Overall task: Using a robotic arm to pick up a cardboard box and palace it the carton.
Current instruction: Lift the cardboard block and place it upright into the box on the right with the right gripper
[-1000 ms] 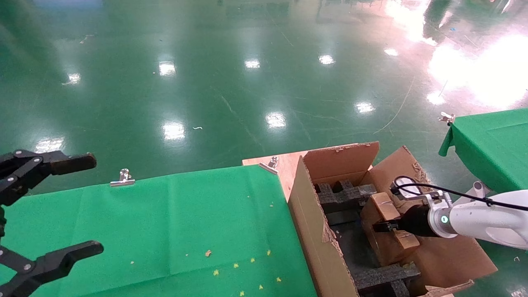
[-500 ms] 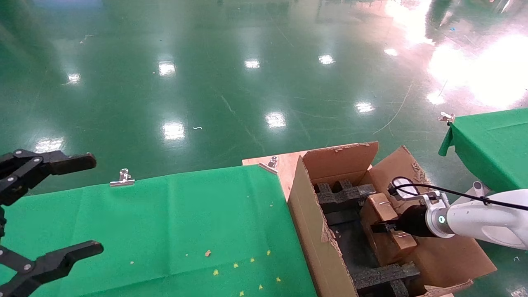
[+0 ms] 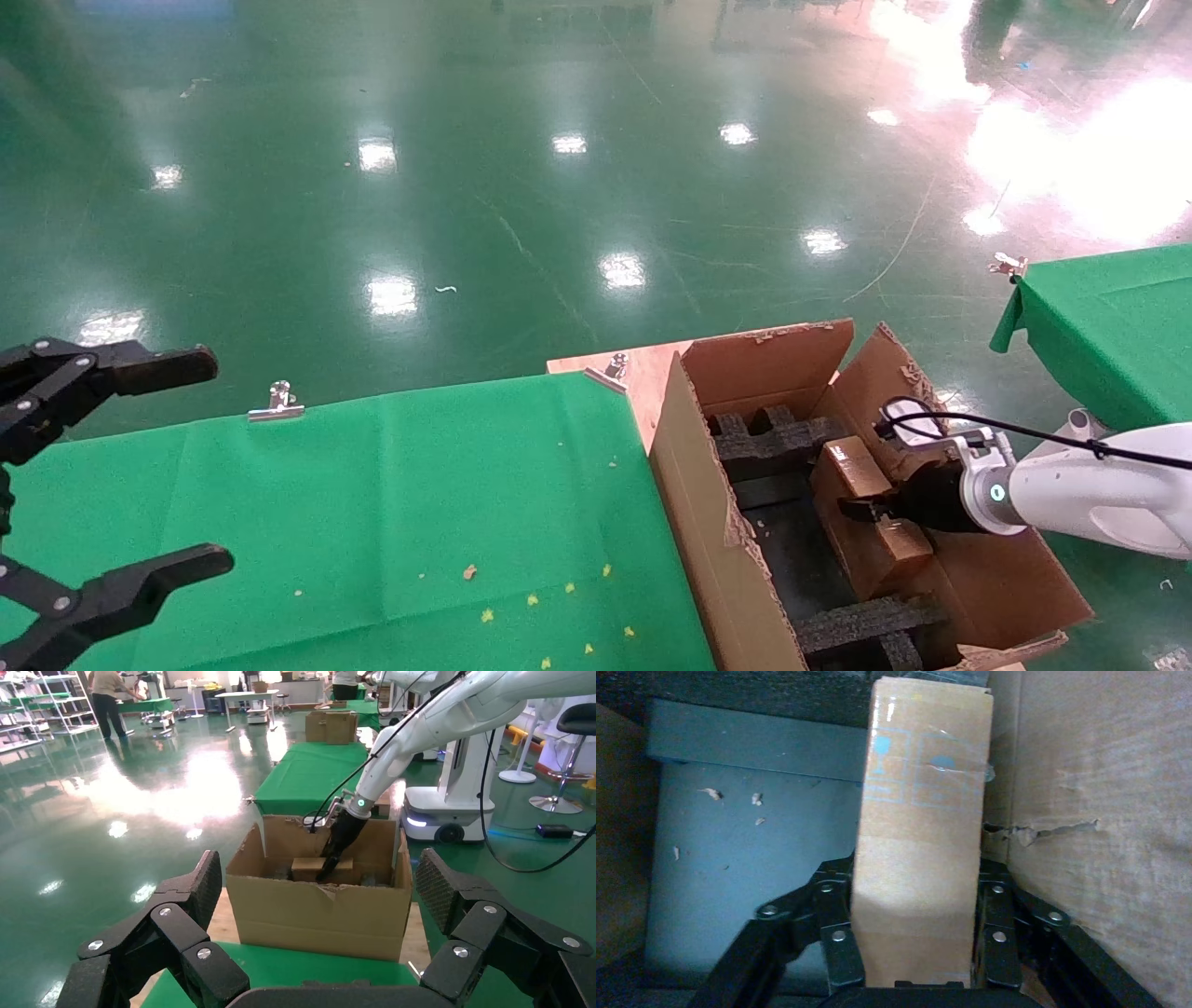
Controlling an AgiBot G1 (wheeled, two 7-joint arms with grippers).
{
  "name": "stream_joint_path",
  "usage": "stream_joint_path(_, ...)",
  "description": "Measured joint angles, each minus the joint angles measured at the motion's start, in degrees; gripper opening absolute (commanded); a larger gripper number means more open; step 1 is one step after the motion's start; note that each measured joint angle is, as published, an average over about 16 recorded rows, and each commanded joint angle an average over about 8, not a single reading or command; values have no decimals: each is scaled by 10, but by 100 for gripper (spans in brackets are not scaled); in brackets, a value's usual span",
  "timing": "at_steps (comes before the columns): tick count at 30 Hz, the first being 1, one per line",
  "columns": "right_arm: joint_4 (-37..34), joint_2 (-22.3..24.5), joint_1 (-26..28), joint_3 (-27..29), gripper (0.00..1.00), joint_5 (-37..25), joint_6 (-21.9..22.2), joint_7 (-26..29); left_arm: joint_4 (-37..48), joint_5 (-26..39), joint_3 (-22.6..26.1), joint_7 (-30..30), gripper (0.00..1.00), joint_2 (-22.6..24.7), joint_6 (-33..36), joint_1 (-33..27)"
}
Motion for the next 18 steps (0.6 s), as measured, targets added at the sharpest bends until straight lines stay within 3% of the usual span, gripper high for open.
stream_joint_path(18,67,38,25,-4,100,-12,13,10,0,0,0,0,100,0,0,0)
